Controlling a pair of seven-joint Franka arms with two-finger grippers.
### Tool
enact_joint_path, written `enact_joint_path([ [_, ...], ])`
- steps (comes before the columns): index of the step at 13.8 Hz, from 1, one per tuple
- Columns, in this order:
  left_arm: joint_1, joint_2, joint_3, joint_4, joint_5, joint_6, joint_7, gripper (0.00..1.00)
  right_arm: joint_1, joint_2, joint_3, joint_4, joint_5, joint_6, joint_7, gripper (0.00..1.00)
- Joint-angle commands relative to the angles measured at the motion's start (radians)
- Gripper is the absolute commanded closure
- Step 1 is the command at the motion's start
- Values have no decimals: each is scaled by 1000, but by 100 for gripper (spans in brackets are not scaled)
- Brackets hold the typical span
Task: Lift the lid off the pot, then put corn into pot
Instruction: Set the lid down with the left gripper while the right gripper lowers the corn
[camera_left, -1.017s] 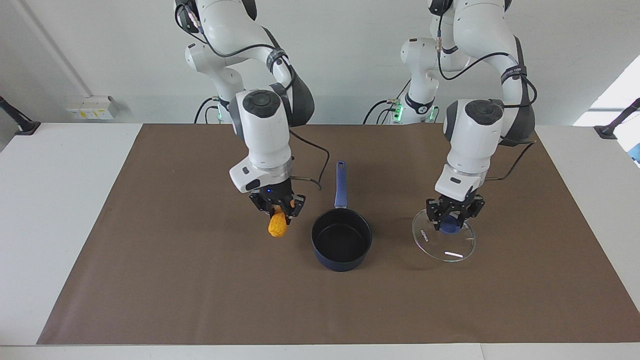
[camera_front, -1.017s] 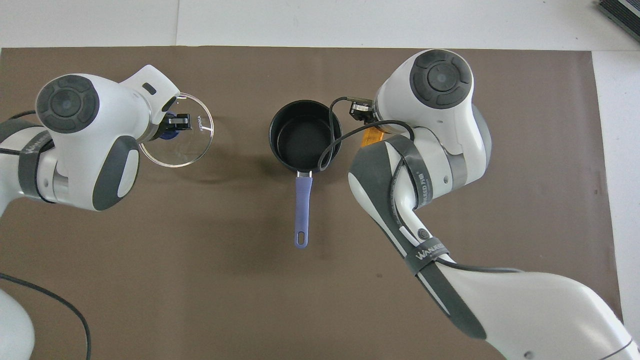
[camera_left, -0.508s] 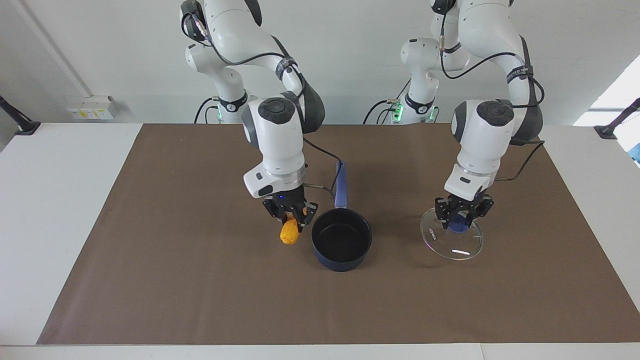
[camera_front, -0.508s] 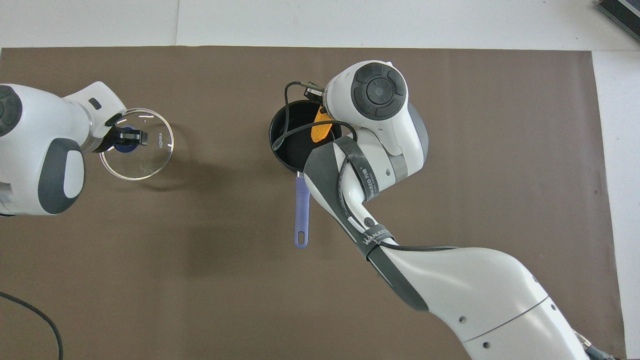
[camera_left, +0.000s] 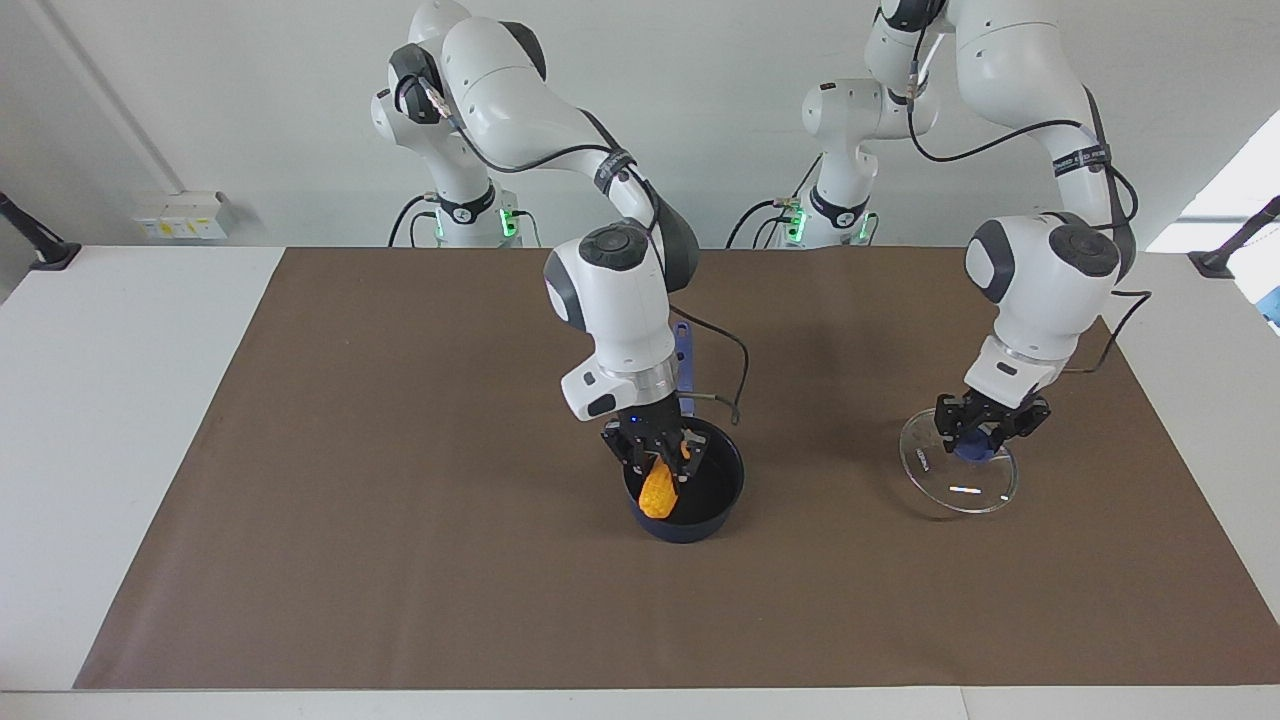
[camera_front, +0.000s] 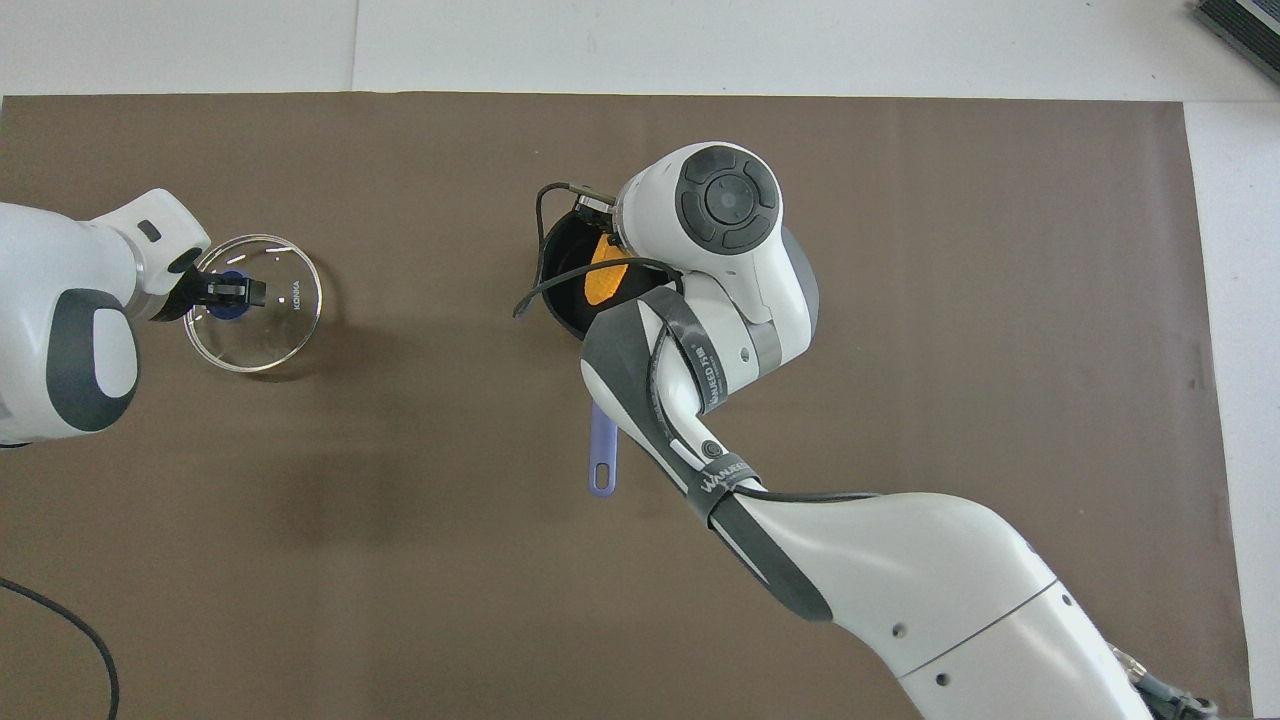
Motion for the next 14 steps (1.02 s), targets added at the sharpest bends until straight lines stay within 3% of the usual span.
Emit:
enact_joint_path([
  [1,14,-9,-8,-19,-23,14,27,100,-4,7,16,-14,15,17,-20,100],
  [10,-3,-20,-7,-68,-21,11,14,100,2,-2,18,-67,21,26,-76,100],
  [11,-2,-20,-7,-68,-21,11,12,77,2,-2,18,-67,19,27,-76,99],
  [12,-2,-20,-7,-68,-21,9,12,56,2,-2,18,-66,18,27,-76,84],
  [13,-3,-20,-7,-68,-21,9,12,43,-1,-2,18,-61,22,26,-76,28],
  [14,-2,-20,-7,-65,-21,9,12,31,-7,-2,31,-58,24,24,-72,0],
])
